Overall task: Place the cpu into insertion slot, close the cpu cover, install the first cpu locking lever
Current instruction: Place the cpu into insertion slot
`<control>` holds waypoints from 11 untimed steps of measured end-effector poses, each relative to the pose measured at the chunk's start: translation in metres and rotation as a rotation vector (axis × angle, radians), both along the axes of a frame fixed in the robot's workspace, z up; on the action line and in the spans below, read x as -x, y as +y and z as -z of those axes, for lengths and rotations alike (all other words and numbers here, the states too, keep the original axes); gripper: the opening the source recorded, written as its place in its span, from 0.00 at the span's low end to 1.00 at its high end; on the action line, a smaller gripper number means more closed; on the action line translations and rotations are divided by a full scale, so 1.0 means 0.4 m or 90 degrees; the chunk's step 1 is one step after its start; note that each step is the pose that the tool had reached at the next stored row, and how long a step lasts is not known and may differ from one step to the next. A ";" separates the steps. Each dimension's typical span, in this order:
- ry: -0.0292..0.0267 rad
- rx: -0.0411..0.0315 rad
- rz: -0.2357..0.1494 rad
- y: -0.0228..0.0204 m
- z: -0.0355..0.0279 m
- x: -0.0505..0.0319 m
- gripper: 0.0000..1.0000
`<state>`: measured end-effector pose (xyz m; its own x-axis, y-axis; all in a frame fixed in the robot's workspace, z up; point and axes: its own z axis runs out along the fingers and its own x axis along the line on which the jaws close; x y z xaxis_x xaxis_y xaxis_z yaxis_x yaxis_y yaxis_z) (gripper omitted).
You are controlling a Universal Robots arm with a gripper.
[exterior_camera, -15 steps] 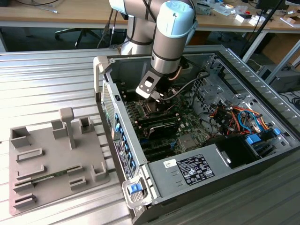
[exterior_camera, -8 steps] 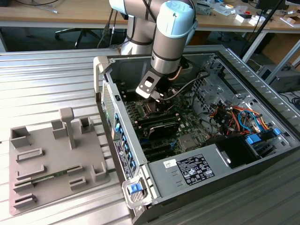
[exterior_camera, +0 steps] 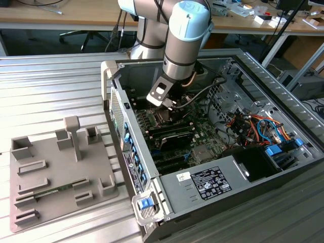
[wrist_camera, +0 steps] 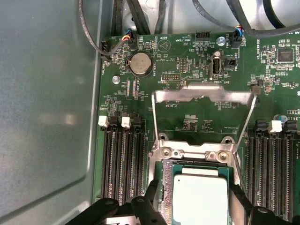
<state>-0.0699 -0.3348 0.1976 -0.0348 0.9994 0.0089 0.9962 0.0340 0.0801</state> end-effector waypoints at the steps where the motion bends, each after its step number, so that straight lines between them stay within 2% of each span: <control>1: 0.0001 0.0000 0.000 0.002 0.000 0.000 0.68; 6: 0.0001 0.0000 0.000 0.007 0.000 0.000 0.68; 11: 0.0000 -0.0001 0.000 0.008 0.000 -0.001 0.68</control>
